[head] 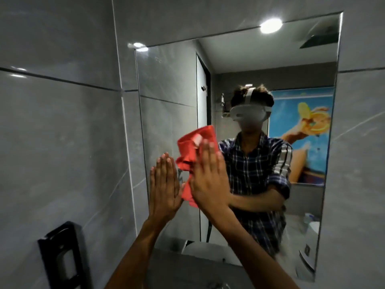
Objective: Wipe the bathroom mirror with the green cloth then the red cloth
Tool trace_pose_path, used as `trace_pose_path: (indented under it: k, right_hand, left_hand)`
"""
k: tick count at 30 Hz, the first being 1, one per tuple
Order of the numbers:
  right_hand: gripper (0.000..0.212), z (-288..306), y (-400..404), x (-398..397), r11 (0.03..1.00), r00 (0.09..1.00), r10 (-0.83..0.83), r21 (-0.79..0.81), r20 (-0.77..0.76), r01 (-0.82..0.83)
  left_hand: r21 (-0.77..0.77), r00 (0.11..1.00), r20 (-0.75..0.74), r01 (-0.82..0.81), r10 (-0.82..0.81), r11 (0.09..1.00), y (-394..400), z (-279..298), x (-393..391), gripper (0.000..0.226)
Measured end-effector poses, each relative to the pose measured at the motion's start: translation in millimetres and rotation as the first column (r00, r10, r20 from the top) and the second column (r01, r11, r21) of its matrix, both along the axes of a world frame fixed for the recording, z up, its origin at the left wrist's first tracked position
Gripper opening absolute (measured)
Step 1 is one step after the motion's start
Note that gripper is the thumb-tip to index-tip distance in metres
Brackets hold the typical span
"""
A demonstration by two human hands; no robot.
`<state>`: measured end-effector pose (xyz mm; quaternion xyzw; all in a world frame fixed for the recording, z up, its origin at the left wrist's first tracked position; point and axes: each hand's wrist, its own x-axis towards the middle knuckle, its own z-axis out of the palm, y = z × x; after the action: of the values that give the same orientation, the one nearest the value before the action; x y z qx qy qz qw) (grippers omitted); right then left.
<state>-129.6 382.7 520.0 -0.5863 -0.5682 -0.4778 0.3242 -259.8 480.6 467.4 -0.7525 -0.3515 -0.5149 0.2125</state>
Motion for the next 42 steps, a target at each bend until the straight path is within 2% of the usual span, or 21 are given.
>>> trace_pose_path:
  k: [2, 4, 6, 7, 9, 12, 13, 15, 16, 18, 20, 22, 24, 26, 27, 30, 35, 38, 40, 42]
  right_hand:
    - [0.062, 5, 2, -14, 0.996, 0.996, 0.070, -0.053, 0.047, -0.067]
    - [0.059, 8, -8, -14, 0.986, 0.987, 0.147, -0.087, 0.060, -0.142]
    - [0.057, 6, -27, -9, 0.942, 0.950, 0.311, -0.125, -0.016, -0.310]
    - [0.055, -2, -42, -5, 0.911, 0.920, 0.385, -0.130, -0.078, -0.392]
    - [0.052, -21, -71, -4, 0.862, 0.868, 0.463, -0.139, -0.178, -0.488]
    - [0.050, -66, -133, 21, 0.794, 0.803, 0.511, -0.189, -0.308, -0.578]
    - [0.050, -85, -158, 36, 0.773, 0.773, 0.515, -0.189, -0.371, -0.605]
    - [0.056, -121, -206, 67, 0.724, 0.678, 0.492, -0.174, -0.546, -0.667]
    - [0.060, -141, -232, 82, 0.702, 0.592, 0.454, -0.141, -0.666, -0.698]
    - [0.065, -183, -285, 114, 0.691, 0.336, 0.290, -0.047, -0.896, -0.721]
    - [0.057, -242, -332, 152, 0.725, 0.074, 0.039, -0.023, -0.997, -0.688]
    - [0.043, -302, -374, 187, 0.742, -0.042, -0.165, -0.096, -0.985, -0.663]
    - [0.034, -365, -416, 222, 0.744, -0.128, -0.340, -0.183, -0.932, -0.643]
    - [0.032, -418, -447, 251, 0.727, -0.136, -0.479, -0.305, -0.867, -0.615]
    - [0.030, -441, -457, 264, 0.709, -0.139, -0.531, -0.348, -0.836, -0.613]
    - [0.022, -508, -470, 296, 0.679, -0.164, -0.617, -0.416, -0.770, -0.605]
    - [0.019, -589, -451, 342, 0.709, -0.149, -0.638, -0.501, -0.755, -0.497]
    - [0.037, -605, -433, 360, 0.727, -0.131, -0.636, -0.533, -0.761, -0.432]
    - [0.046, -611, -429, 365, 0.729, -0.102, -0.636, -0.552, -0.765, -0.404]
    - [0.051, -607, -430, 364, 0.683, -0.050, -0.676, -0.599, -0.735, -0.418]
  left_hand:
    - [-0.095, 0.980, 0.113, 0.177, -0.166, 0.980, -16, 2, -2, 0.066]
    - [-0.176, 0.902, 0.283, 0.384, -0.326, 0.907, -40, 5, -7, 0.060]
    - [-0.225, 0.722, 0.522, 0.630, -0.454, 0.743, -76, 6, -2, 0.055]
    - [-0.231, 0.612, 0.647, 0.726, -0.455, 0.648, -102, 4, 6, 0.054]
    - [-0.195, 0.432, 0.824, 0.824, -0.367, 0.532, -145, 2, 19, 0.053]
    - [-0.163, 0.255, 0.939, 0.921, -0.232, 0.354, -214, -30, 51, 0.048]
    - [-0.165, 0.216, 0.964, 0.943, -0.155, 0.289, -237, -48, 63, 0.043]
    - [-0.190, 0.193, 0.981, 0.961, 0.005, 0.202, -279, -83, 86, 0.029]
    - [-0.207, 0.194, 0.977, 0.963, 0.090, 0.173, -301, -103, 98, 0.027]
    - [-0.247, 0.221, 0.943, 0.966, 0.251, 0.078, -342, -143, 127, 0.027]
    - [-0.283, 0.286, 0.880, 0.957, 0.380, -0.064, -382, -189, 159, 0.032]
    - [-0.327, 0.397, 0.777, 0.918, 0.489, -0.226, -411, -234, 186, 0.044]
    - [-0.354, 0.518, 0.660, 0.853, 0.544, -0.383, -439, -287, 220, 0.039]
    - [-0.391, 0.655, 0.549, 0.751, 0.520, -0.532, -459, -339, 250, 0.040]
    - [-0.417, 0.706, 0.513, 0.703, 0.489, -0.577, -465, -364, 263, 0.041]
    - [-0.499, 0.809, 0.443, 0.581, 0.386, -0.643, -473, -436, 304, 0.040]
    - [-0.545, 0.863, 0.386, 0.498, 0.326, -0.675, -451, -514, 363, 0.042]
    - [-0.573, 0.873, 0.407, 0.474, 0.271, -0.668, -433, -537, 385, 0.039]
    - [-0.610, 0.894, 0.412, 0.413, 0.174, -0.676, -426, -547, 390, 0.045]
    - [-0.716, 0.937, 0.347, 0.290, 0.037, -0.635, -425, -548, 389, 0.051]
